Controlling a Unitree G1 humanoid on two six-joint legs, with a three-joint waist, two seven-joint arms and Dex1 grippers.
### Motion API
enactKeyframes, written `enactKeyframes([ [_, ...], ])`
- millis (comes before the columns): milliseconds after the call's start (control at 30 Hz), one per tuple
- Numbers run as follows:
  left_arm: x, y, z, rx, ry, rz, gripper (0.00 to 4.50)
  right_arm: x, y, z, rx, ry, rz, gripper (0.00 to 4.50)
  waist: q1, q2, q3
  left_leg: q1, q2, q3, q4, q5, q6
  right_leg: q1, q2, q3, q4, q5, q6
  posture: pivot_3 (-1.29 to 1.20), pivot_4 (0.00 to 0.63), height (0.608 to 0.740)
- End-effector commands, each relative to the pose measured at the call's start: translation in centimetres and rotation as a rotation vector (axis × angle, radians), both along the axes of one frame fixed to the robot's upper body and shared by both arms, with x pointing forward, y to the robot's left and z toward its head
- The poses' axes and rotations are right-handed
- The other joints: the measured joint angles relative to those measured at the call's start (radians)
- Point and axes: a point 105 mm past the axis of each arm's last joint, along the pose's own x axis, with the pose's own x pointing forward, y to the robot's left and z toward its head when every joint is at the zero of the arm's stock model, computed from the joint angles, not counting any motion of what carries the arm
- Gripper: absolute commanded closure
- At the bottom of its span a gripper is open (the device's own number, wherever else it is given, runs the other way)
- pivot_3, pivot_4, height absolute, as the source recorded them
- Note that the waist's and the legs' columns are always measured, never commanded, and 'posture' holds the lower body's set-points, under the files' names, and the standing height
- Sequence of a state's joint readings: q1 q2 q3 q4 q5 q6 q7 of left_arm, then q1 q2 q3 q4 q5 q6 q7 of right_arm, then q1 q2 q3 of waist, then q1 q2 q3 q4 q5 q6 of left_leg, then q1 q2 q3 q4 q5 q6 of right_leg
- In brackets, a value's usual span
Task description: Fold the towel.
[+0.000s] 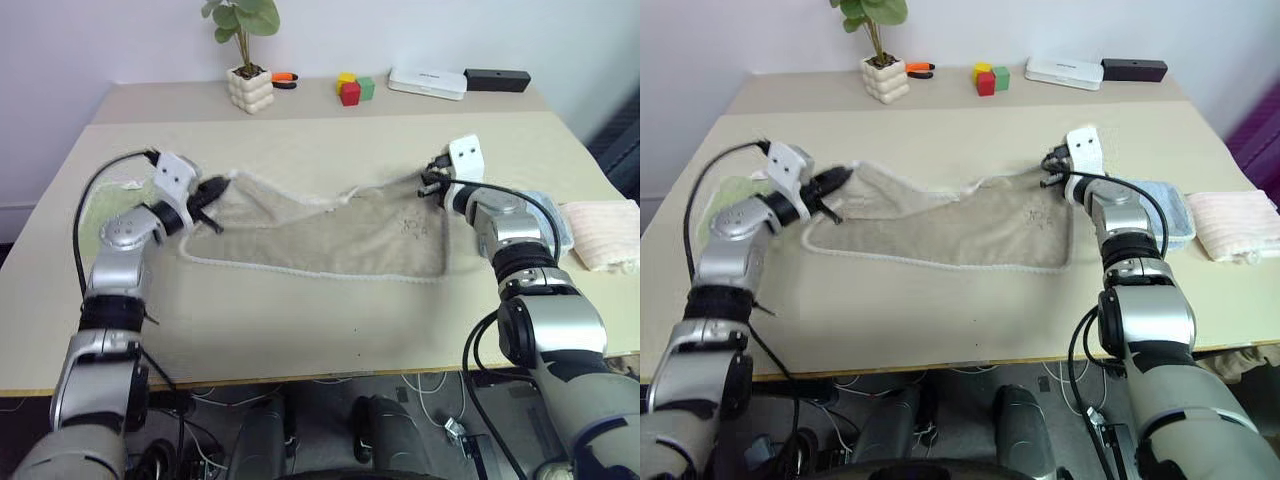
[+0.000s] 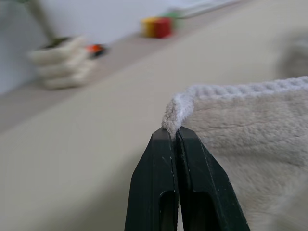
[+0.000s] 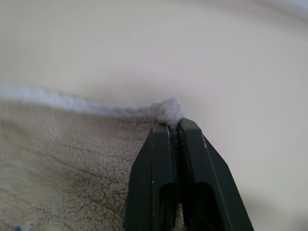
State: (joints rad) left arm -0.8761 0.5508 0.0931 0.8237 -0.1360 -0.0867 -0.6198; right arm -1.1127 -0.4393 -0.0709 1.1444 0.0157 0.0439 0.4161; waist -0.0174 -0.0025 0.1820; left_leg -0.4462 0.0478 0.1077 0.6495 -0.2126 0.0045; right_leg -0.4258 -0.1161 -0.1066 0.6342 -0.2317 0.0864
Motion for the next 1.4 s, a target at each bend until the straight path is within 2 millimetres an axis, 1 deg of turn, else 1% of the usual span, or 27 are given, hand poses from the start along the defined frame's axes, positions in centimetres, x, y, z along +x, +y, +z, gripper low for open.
enactKeyframes([
  [33, 1.9, 3.3, 7.5, 0.05, -0.191, 0.249, 4.5, 1.1, 1.7, 9.0, -0.018, -0.273, -0.029, 4.48, -0.004, -0.002, 0.003, -0.001, 0.0, 0.0, 0.0, 0.0, 0.0, -0.001, 0.0, 0.0, 0.0, 0.0, 0.0, 0.0, 0.15, 0.74],
  [67, 1.9, 4.0, 9.5, 0.077, -0.242, 0.299, 4.5, 1.0, 1.9, 10.4, -0.022, -0.317, -0.035, 4.48, -0.008, -0.002, 0.003, -0.002, 0.0, 0.0, 0.0, 0.001, -0.001, -0.002, 0.0, 0.0, 0.0, 0.0, 0.0, 0.0, 0.15, 0.74],
  [133, 1.2, 4.9, 13.8, 0.027, -0.353, 0.349, 4.5, 0.7, 2.5, 13.1, 0.013, -0.398, -0.01, 4.48, -0.014, -0.002, 0.003, -0.003, 0.0, 0.001, -0.002, 0.001, -0.002, -0.003, 0.0, 0.0, -0.001, -0.001, 0.001, 0.0, 0.15, 0.74],
  [167, 0.8, 5.2, 15.4, 0.015, -0.397, 0.361, 4.5, 0.6, 2.5, 14.0, 0.013, -0.432, -0.005, 4.48, -0.018, -0.002, 0.003, -0.003, 0.0, 0.001, -0.004, 0.001, -0.002, -0.003, 0.0, 0.0, -0.001, -0.001, 0.002, 0.0, 0.15, 0.74],
  [200, 0.3, 5.3, 16.8, 0.029, -0.444, 0.359, 4.5, 0.3, 2.4, 14.9, 0.021, -0.474, 0.006, 4.48, -0.021, -0.002, 0.003, -0.003, 0.0, 0.002, -0.005, 0.001, -0.002, -0.003, 0.0, 0.0, -0.002, -0.001, 0.002, 0.0, 0.15, 0.74],
  [233, 0.0, 5.3, 17.6, 0.04, -0.471, 0.347, 4.5, 0.0, 2.4, 15.5, 0.035, -0.504, 0.027, 4.48, -0.022, -0.002, 0.003, -0.003, 0.0, 0.003, -0.006, 0.001, -0.002, -0.002, -0.001, 0.0, -0.003, -0.002, 0.003, 0.0, 0.15, 0.74],
  [267, -0.2, 5.3, 18.0, 0.035, -0.482, 0.329, 4.5, -0.4, 2.4, 15.9, 0.047, -0.53, 0.055, 4.48, -0.021, -0.002, 0.003, -0.003, 0.0, 0.005, -0.006, 0.001, -0.001, -0.002, -0.001, 0.0, -0.003, -0.002, 0.004, 0.0, 0.15, 0.74],
  [300, -0.3, 5.0, 17.6, 0.046, -0.476, 0.279, 4.5, -0.9, 2.7, 15.8, 0.026, -0.56, 0.112, 4.48, -0.021, -0.002, 0.003, -0.003, 0.0, 0.006, -0.006, 0.0, -0.001, -0.002, -0.001, -0.001, -0.003, -0.003, 0.004, 0.0, 0.15, 0.74],
  [333, -0.3, 4.5, 16.8, 0.06, -0.457, 0.22, 4.5, -1.2, 3.0, 15.2, 0.001, -0.564, 0.163, 4.48, -0.019, -0.002, 0.003, -0.003, 0.0, 0.006, -0.006, 0.0, -0.001, -0.002, -0.002, -0.001, -0.003, -0.003, 0.004, 0.0, 0.15, 0.74],
  [400, -0.5, 2.9, 13.8, 0.113, -0.416, 0.057, 4.5, -2.1, 3.5, 12.9, -0.009, -0.544, 0.268, 4.48, -0.018, -0.002, 0.002, -0.002, 0.0, 0.006, -0.003, 0.0, 0.0, 0.0, -0.002, -0.001, -0.003, -0.003, 0.005, 0.0, 0.15, 0.74],
  [433, -0.7, 2.5, 12.6, 0.148, -0.41, 0.01, 4.5, -2.5, 3.6, 11.9, -0.017, -0.527, 0.298, 4.48, -0.019, -0.002, 0.002, -0.001, 0.0, 0.007, -0.003, 0.0, 0.0, 0.001, -0.002, -0.001, -0.003, -0.003, 0.005, 0.0, 0.15, 0.74],
  [467, -1.0, 2.2, 10.9, 0.168, -0.381, -0.047, 4.5, -3.0, 3.6, 10.4, -0.055, -0.509, 0.322, 4.48, -0.019, -0.002, 0.003, 0.002, 0.0, 0.007, -0.002, 0.0, 0.0, 0.003, -0.002, -0.001, -0.003, -0.003, 0.005, 0.0, 0.15, 0.74],
  [567, -2.1, 2.2, 6.7, 0.163, -0.286, -0.171, 4.5, -4.6, 3.3, 6.6, -0.09, -0.436, 0.358, 4.48, -0.022, -0.002, 0.003, 0.001, 0.0, 0.007, 0.0, 0.0, 0.0, 0.002, -0.002, -0.001, 0.0, -0.003, 0.004, 0.0, 0.15, 0.74],
  [600, -2.6, 2.2, 5.3, 0.175, -0.259, -0.205, 4.5, -5.3, 3.2, 5.3, -0.129, -0.418, 0.364, 4.48, -0.023, -0.002, 0.003, -0.001, 0.001, 0.007, 0.0, 0.0, 0.0, 0.0, -0.002, -0.001, 0.0, -0.002, 0.004, 0.0, 0.15, 0.74],
  [667, -3.7, 2.2, 3.0, 0.196, -0.212, -0.271, 4.5, -6.5, 3.0, 2.8, -0.15, -0.347, 0.391, 4.48, -0.024, -0.002, 0.003, -0.002, 0.001, 0.006, -0.001, 0.0, 0.0, -0.001, -0.002, 0.0, 0.0, -0.003, 0.004, 0.0, 0.15, 0.74],
  [700, -4.2, 2.3, 2.0, 0.21, -0.184, -0.298, 4.5, -7.3, 3.0, 1.7, -0.116, -0.295, 0.432, 4.48, -0.024, -0.002, 0.003, -0.002, 0.001, 0.007, -0.001, 0.0, 0.0, -0.001, -0.002, 0.0, 0.0, -0.003, 0.004, 0.0, 0.15, 0.74],
  [767, -5.8, 3.0, 0.1, 0.222, -0.118, -0.361, 4.5, -9.1, 2.0, -0.2, -0.185, -0.235, 0.475, 4.48, -0.024, -0.002, 0.003, -0.002, 0.001, 0.006, 0.0, 0.0, 0.0, -0.001, -0.002, 0.0, 0.0, -0.003, 0.004, 0.0, 0.15, 0.74],
  [833, -6.6, 3.9, 0.0, 0.203, -0.096, -0.363, 4.5, -10.4, 1.1, -0.8, -0.189, -0.188, 0.507, 4.48, -0.023, -0.002, 0.003, -0.001, 0.001, 0.006, -0.001, 0.0, 0.0, -0.001, -0.002, 0.0, 0.0, -0.003, 0.004, 0.0, 0.15, 0.74],
  [900, -7.1, 4.5, 0.6, 0.203, -0.108, -0.353, 4.5, -11.1, 0.2, -0.5, -0.223, -0.19, 0.511, 4.48, -0.022, -0.002, 0.003, -0.001, 0.001, 0.006, 0.0, -0.001, 0.002, -0.001, -0.002, 0.0, 0.0, -0.002, 0.004, 0.0, 0.15, 0.74],
  [933, -7.3, 4.8, 0.7, 0.199, -0.101, -0.353, 4.5, -11.6, 0.0, -0.4, -0.207, -0.171, 0.531, 4.48, -0.02, -0.002, 0.003, -0.001, 0.001, 0.005, 0.001, -0.003, 0.005, -0.001, -0.002, 0.0, 0.0, -0.002, 0.003, 0.0, 0.15, 0.74],
  [1033, -8.2, 5.8, 0.6, 0.187, -0.068, -0.354, 4.5, -12.8, -0.8, -0.5, -0.213, -0.141, 0.563, 4.48, -0.015, -0.002, 0.003, 0.002, 0.001, 0.004, 0.001, -0.004, 0.006, 0.002, -0.002, 0.0, 0.0, -0.002, 0.003, 0.0, 0.15, 0.74],
  [1100, -9.2, 6.4, 0.2, 0.189, -0.047, -0.364, 4.5, -14.0, -1.0, -1.1, -0.229, -0.116, 0.607, 4.48, -0.013, -0.002, 0.002, 0.003, 0.001, 0.004, 0.001, -0.004, 0.007, 0.003, -0.002, 0.0, 0.0, -0.002, 0.003, 0.0, 0.15, 0.74],
  [1167, -10.5, 6.5, -0.6, 0.171, 0.013, -0.416, 4.5, -15.7, -0.9, -1.6, -0.178, -0.055, 0.688, 4.48, -0.005, -0.002, 0.002, 0.003, 0.002, 0.004, 0.0, -0.005, 0.007, 0.003, -0.002, 0.0, 0.0, -0.002, 0.003, 0.0, 0.15, 0.74],
  [1200, -11.0, 6.4, -0.8, 0.165, 0.032, -0.433, 4.5, -16.3, -0.8, -1.7, -0.161, -0.038, 0.711, 4.48, -0.002, -0.002, 0.002, 0.003, 0.002, 0.005, 0.0, -0.005, 0.007, 0.003, -0.002, 0.0, 0.0, -0.002, 0.003, 0.0, 0.15, 0.74],
  [1400, -14.1, 6.6, -2.5, 0.132, 0.131, -0.464, 4.5, -17.5, -1.9, -1.7, -0.172, -0.044, 0.697, 4.48, 0.007, -0.002, 0.002, 0.003, 0.003, 0.002, 0.003, -0.005, 0.007, 0.003, -0.002, 0.0, 0.0, -0.002, 0.002, 0.0, 0.15, 0.74],
])
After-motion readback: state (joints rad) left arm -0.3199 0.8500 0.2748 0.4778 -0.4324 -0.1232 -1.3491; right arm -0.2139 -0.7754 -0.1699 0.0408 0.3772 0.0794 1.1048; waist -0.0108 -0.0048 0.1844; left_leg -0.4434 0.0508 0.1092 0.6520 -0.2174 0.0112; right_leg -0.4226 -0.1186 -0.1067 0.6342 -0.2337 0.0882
